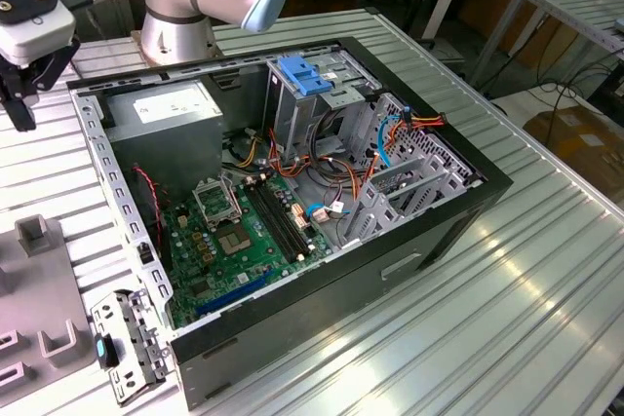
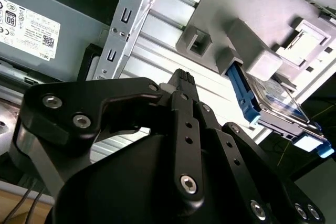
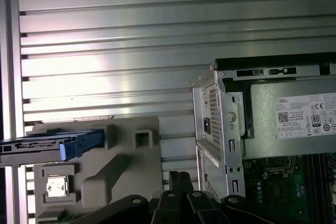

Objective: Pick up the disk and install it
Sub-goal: 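Reach for the disk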

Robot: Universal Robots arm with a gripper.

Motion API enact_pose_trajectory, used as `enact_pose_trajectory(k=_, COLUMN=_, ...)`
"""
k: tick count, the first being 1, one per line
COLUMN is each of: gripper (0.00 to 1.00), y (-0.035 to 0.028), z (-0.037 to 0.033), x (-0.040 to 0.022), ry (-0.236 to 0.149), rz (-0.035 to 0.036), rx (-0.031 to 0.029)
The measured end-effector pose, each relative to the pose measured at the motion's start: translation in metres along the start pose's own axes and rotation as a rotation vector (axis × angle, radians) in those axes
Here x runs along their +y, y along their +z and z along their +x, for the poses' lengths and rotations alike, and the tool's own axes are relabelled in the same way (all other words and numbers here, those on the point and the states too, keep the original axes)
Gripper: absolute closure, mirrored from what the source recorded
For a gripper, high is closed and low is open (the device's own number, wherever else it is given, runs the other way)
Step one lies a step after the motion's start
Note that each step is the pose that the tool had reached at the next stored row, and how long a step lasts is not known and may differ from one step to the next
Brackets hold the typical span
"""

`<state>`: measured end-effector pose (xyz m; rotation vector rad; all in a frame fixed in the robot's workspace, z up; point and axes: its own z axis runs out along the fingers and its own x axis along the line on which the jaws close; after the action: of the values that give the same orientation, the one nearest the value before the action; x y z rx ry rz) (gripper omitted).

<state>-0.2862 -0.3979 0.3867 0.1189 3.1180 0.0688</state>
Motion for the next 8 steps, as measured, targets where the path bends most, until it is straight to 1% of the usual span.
enact_pose_trajectory(k=3, gripper=0.89, y=-0.0002, z=0.0085, x=-0.0006, ry=0.000, rz=0.0001, rx=0.0002)
enact_pose_trajectory(k=5, gripper=0.89, y=-0.0003, z=0.0122, x=-0.0008, ry=0.000, rz=0.0001, rx=0.0002)
enact_pose_trajectory(k=8, gripper=0.89, y=-0.0004, z=0.0225, x=-0.0015, ry=0.000, rz=0.0000, rx=0.0003)
